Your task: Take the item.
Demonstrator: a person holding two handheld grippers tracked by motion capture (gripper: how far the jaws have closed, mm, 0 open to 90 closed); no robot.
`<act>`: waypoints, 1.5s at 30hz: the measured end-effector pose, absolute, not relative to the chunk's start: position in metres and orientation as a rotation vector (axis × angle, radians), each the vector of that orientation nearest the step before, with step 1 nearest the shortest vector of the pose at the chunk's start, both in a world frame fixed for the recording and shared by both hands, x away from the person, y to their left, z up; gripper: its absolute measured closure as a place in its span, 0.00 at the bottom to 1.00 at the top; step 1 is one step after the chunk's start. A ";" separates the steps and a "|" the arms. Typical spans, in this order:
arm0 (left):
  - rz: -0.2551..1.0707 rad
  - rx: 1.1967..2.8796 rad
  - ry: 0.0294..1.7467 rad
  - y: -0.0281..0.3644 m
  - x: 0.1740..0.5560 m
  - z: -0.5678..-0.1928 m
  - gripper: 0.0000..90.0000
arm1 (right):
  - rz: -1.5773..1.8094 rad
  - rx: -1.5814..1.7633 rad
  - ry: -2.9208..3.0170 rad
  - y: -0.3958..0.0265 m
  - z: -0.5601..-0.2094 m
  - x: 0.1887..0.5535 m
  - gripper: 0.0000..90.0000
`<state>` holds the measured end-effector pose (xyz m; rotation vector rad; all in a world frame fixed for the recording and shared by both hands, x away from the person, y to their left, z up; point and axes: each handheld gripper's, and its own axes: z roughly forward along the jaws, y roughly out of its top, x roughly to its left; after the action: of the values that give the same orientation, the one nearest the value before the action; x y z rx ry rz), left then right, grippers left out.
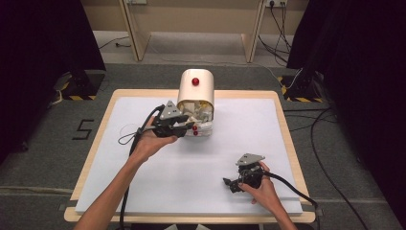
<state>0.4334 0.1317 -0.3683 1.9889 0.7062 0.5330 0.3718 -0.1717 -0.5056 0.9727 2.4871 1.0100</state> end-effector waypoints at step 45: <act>0.514 2.004 0.669 0.134 0.415 -0.373 0.70 | 1.008 0.974 2.488 -0.172 -0.506 0.372 0.01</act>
<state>0.4145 0.1337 -0.3729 2.0042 0.6686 0.5142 0.3718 -0.1717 -0.5056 0.9737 2.4876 1.0081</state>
